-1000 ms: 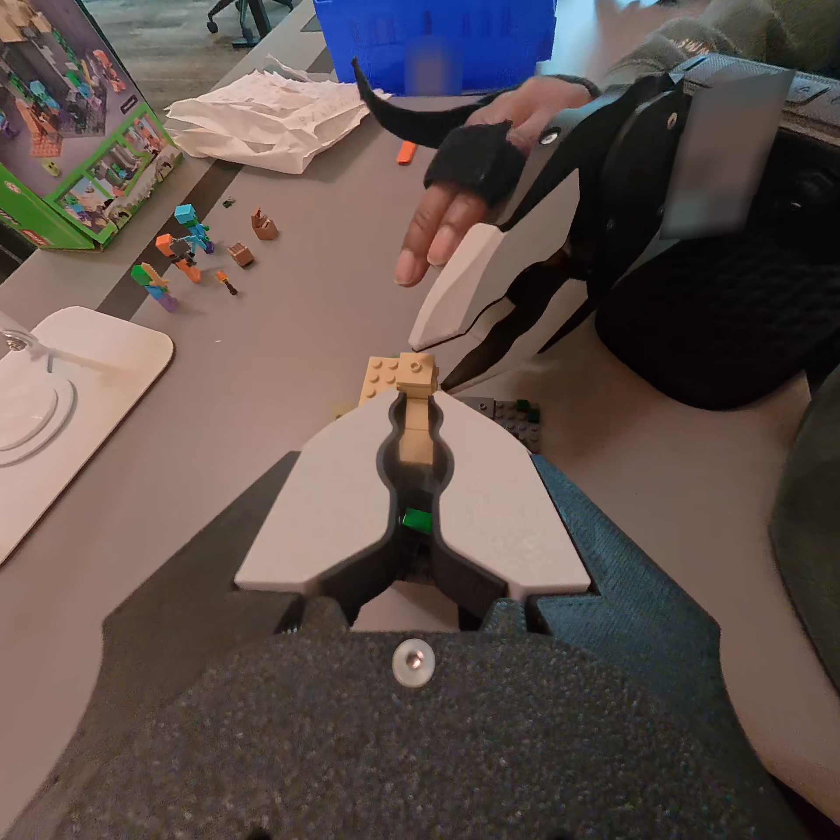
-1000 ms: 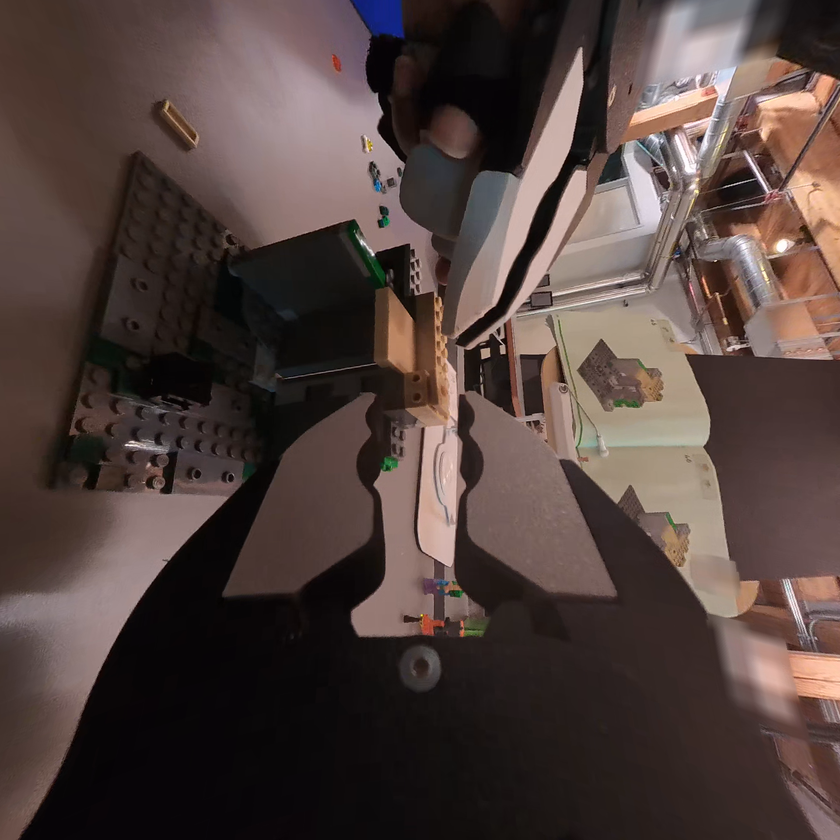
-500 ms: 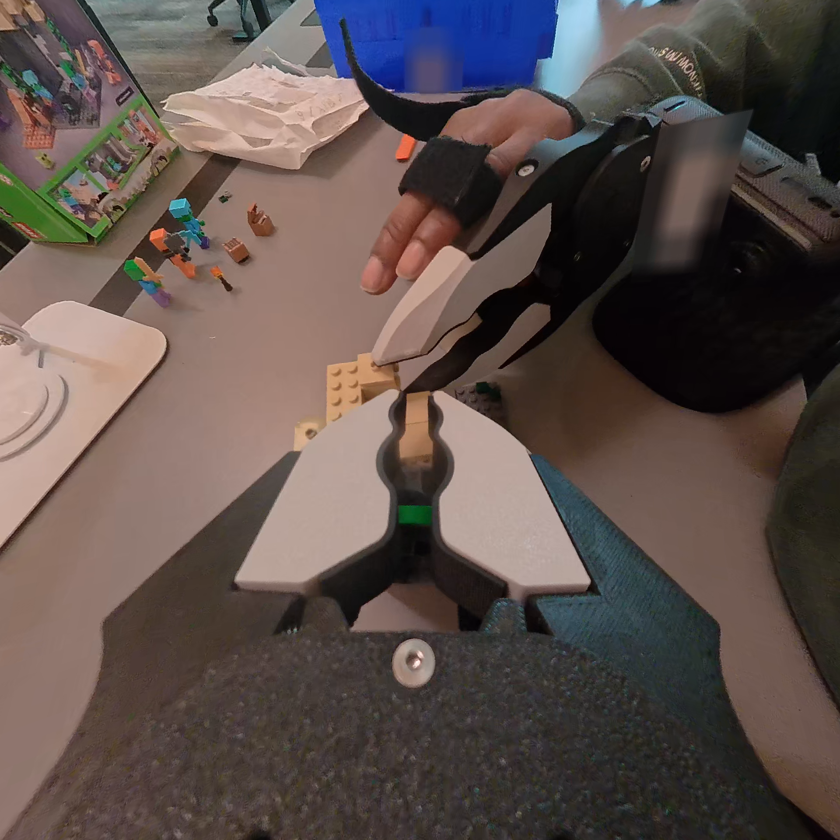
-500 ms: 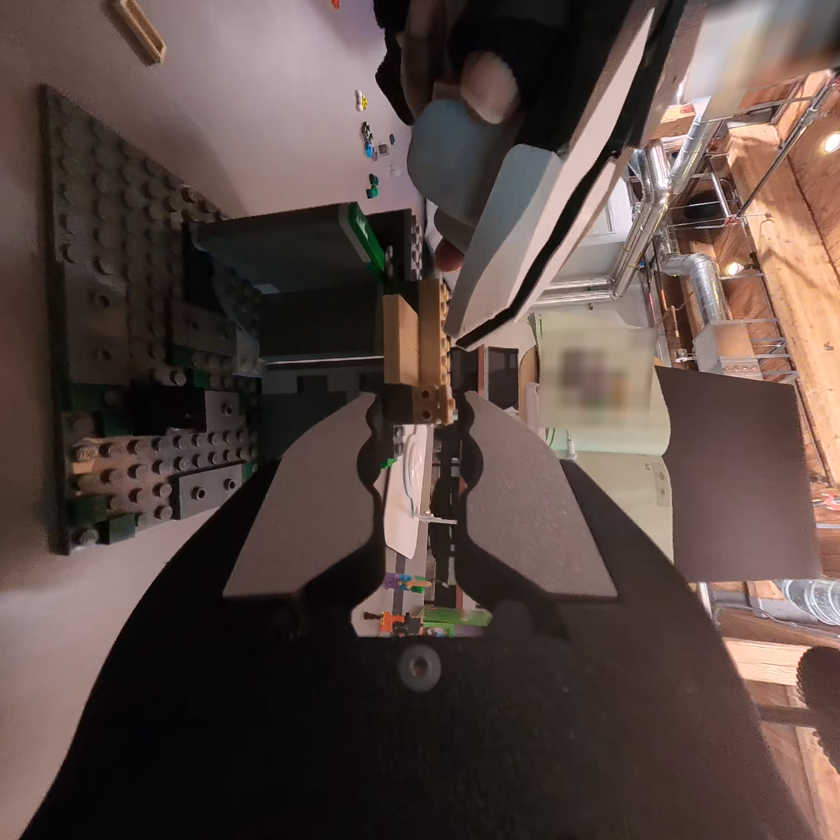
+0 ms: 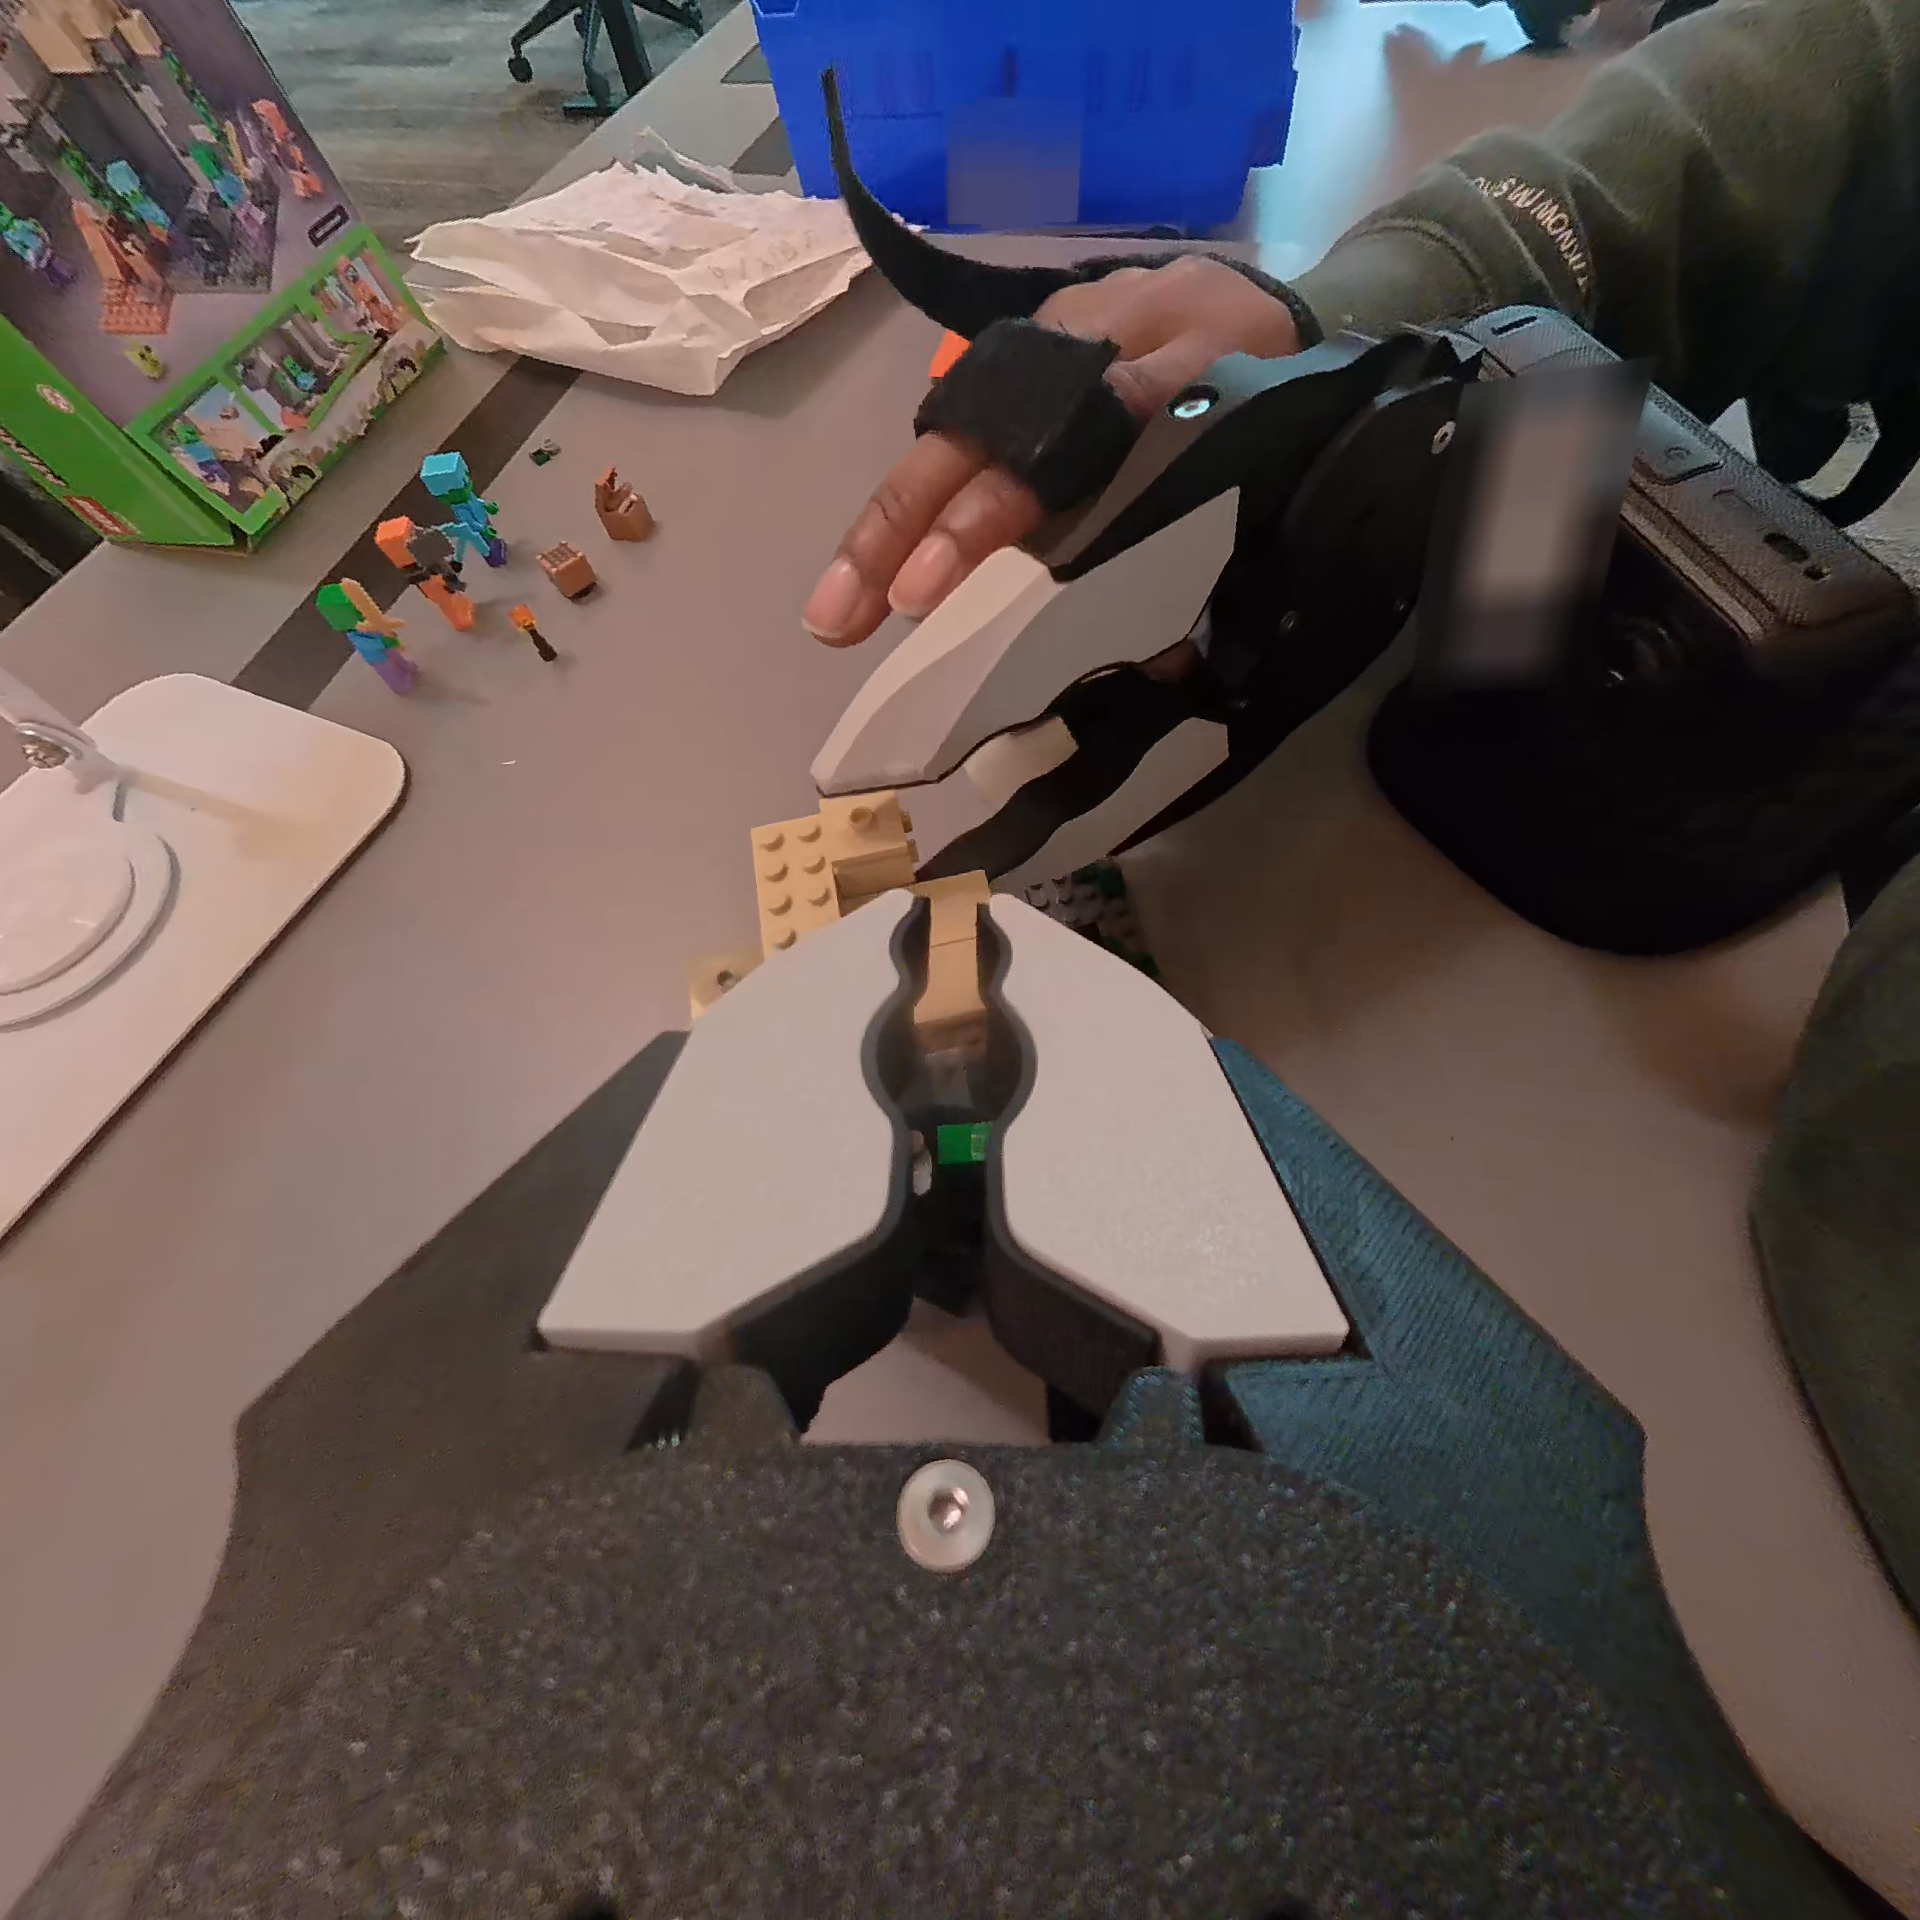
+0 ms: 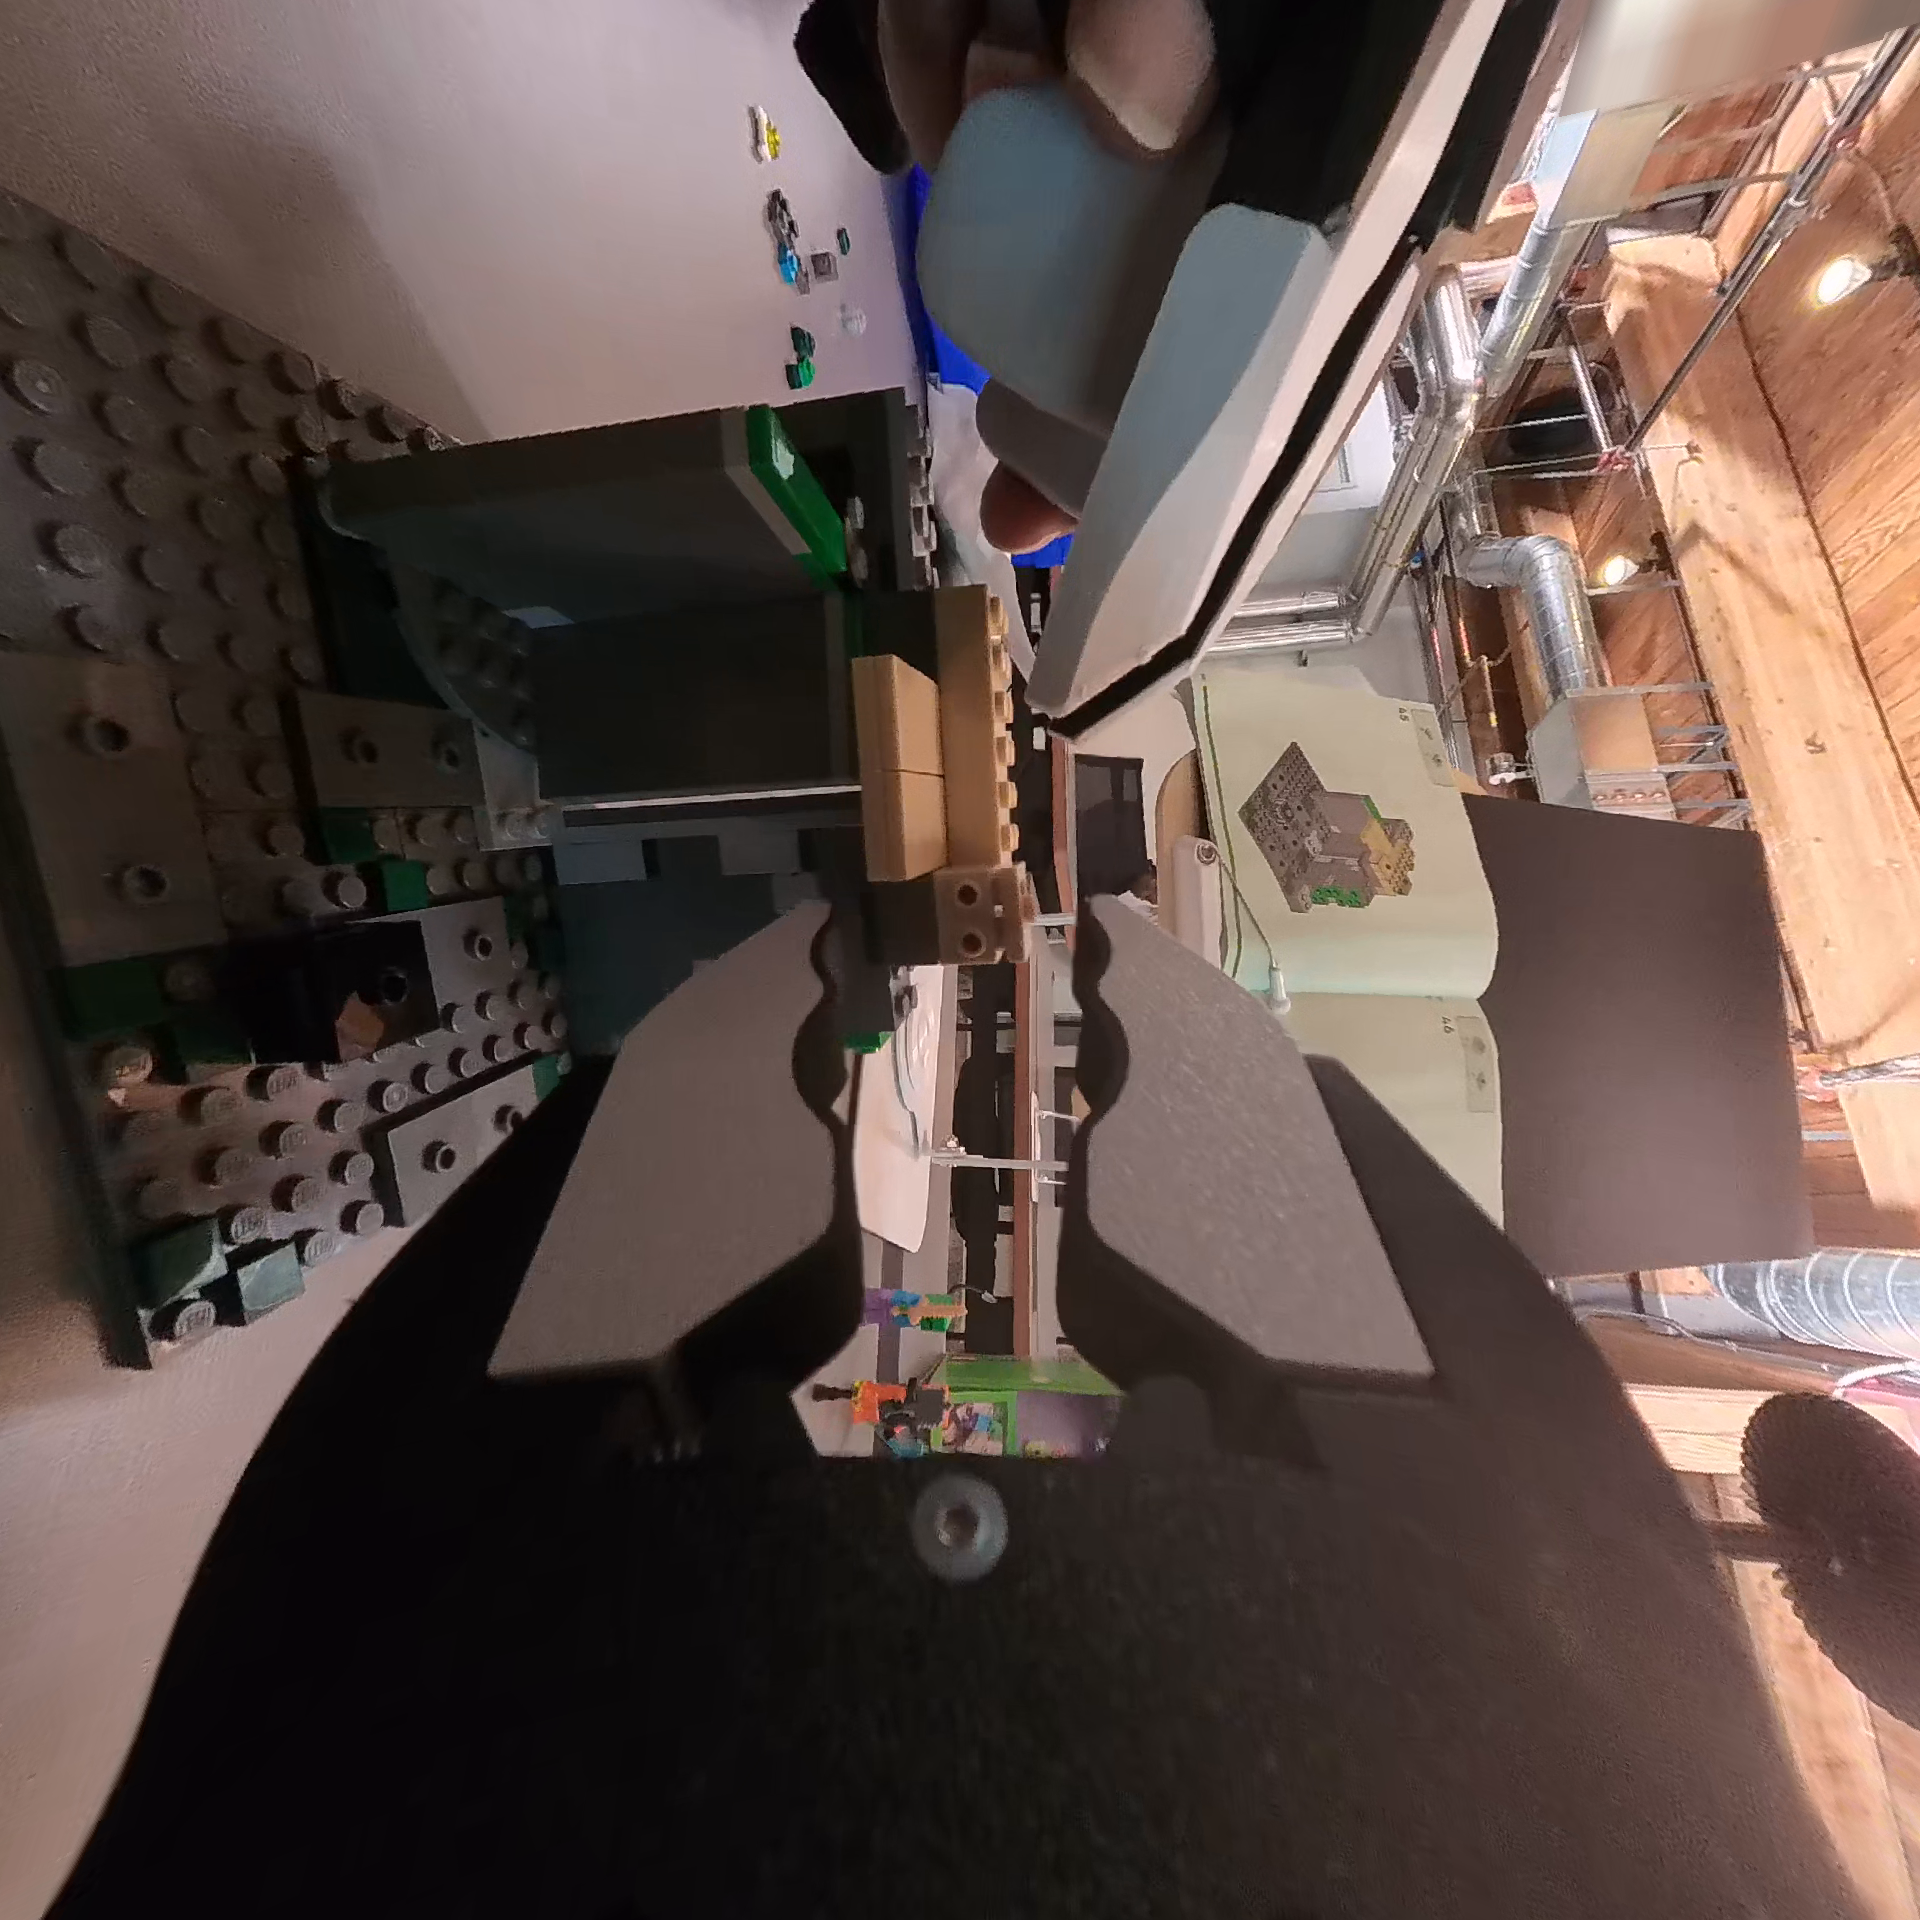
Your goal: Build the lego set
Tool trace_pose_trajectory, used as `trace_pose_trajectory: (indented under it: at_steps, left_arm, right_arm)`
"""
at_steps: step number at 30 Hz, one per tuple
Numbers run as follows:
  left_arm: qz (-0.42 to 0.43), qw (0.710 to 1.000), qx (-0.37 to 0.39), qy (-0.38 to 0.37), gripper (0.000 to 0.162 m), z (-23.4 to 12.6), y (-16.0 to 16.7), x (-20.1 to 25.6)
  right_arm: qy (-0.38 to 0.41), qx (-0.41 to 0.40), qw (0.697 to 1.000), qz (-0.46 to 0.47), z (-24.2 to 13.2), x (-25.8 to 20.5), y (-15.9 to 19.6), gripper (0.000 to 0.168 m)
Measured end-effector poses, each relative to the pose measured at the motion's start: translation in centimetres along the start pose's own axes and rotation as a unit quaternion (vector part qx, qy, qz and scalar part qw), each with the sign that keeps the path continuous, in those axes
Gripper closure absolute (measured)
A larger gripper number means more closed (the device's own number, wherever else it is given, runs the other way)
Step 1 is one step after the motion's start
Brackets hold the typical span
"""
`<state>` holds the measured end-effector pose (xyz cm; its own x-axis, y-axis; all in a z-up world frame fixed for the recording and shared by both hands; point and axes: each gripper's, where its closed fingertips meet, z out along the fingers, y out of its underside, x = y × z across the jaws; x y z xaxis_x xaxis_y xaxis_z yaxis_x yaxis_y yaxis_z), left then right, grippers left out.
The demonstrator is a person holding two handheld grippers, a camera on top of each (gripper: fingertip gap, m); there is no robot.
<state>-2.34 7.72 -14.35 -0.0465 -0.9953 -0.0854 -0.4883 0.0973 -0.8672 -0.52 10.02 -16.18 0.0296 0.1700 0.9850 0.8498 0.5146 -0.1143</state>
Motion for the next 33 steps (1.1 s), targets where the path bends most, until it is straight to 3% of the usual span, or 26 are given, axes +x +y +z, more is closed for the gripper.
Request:
trace_pose_trajectory:
  at_steps: [8, 17, 24, 33]
  left_arm:
    - [-0.004, 1.000, 0.001, 0.005, 0.154, 0.0, 0.2, 0.2]
    - [-0.004, 1.000, 0.001, 0.008, 0.154, 0.0, 0.2, 0.3]
    - [-0.005, 1.000, 0.000, 0.010, 0.155, 0.1, 0.3, 0.5]
    - [-0.005, 1.000, 0.002, 0.012, 0.155, 0.2, 0.2, 0.7]
  right_arm:
    - [-0.019, -0.009, 1.000, -0.003, 0.2, -0.2, 0.2, 0.137]
    - [-0.005, -0.023, 1.000, -0.013, 0.8, -0.2, 0.6, 0.124]
    - [0.015, -0.025, 0.999, -0.028, 1.0, -0.1, 0.4, 0.136]
    - [0.003, -0.037, 0.999, -0.022, 1.2, -0.1, 0.5, 0.138]
